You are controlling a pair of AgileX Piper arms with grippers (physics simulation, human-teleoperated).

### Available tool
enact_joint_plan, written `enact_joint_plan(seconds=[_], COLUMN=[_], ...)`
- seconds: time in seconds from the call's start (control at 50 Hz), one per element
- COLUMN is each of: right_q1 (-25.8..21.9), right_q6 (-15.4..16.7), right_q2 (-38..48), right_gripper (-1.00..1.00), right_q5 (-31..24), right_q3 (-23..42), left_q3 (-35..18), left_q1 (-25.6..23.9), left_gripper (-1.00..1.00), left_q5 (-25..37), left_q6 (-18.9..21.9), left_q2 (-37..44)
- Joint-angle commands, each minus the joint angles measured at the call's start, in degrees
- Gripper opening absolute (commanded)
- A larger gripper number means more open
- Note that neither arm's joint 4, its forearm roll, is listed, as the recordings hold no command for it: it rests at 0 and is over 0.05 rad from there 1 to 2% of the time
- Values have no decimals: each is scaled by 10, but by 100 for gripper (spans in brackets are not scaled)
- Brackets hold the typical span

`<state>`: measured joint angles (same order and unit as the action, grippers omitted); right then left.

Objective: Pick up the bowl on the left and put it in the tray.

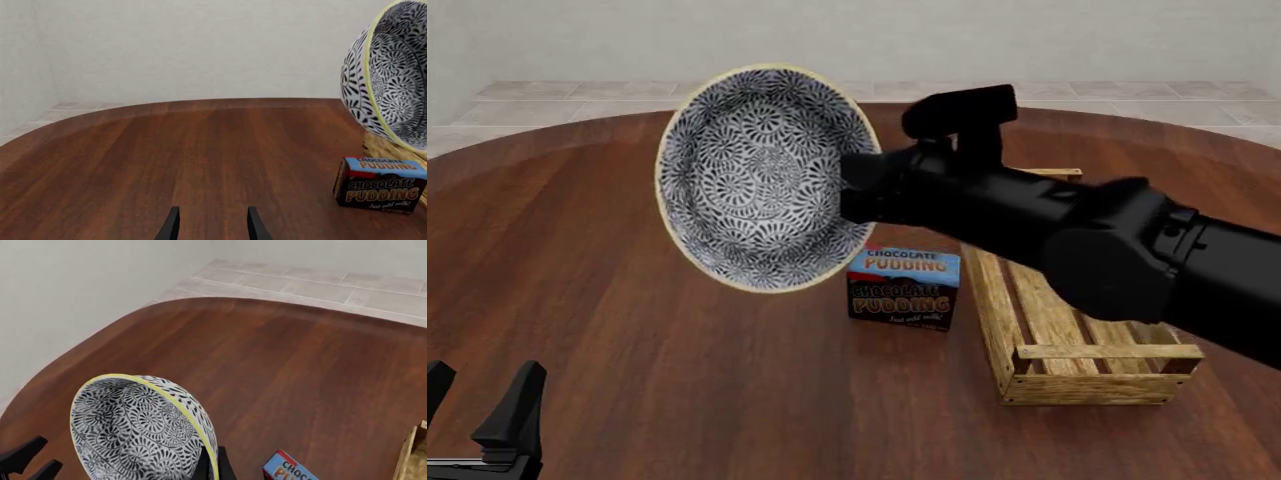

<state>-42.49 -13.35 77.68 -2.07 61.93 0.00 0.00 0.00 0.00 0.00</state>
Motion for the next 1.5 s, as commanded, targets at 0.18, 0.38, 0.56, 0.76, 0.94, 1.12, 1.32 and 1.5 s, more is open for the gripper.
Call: enact_joint_plan(seconds=[0.18, 0.38, 0.56, 0.76, 0.94, 1.12, 1.32, 1.5], right_q1=[43, 67, 84, 113, 130, 145, 164, 180], right_q6=[-9, -18, -34, -46, -55, -67, -73, -84], right_q2=[-28, -31, -35, -38, -45, -44, -53, -54], right_gripper=[-100, -100, -100, -100, -100, -100, -100, -100], right_q5=[0, 6, 19, 30, 37, 45, 46, 57], right_q3=[-17, -22, -36, -49, -59, -62, -71, -85], left_q3=[0, 0, 0, 0, 0, 0, 0, 0], left_q1=[0, 0, 0, 0, 0, 0, 0, 0], left_gripper=[100, 100, 100, 100, 100, 100, 100, 100], left_q5=[0, 0, 0, 0, 0, 0, 0, 0], left_q6=[0, 0, 0, 0, 0, 0, 0, 0], left_q2=[0, 0, 0, 0, 0, 0, 0, 0])
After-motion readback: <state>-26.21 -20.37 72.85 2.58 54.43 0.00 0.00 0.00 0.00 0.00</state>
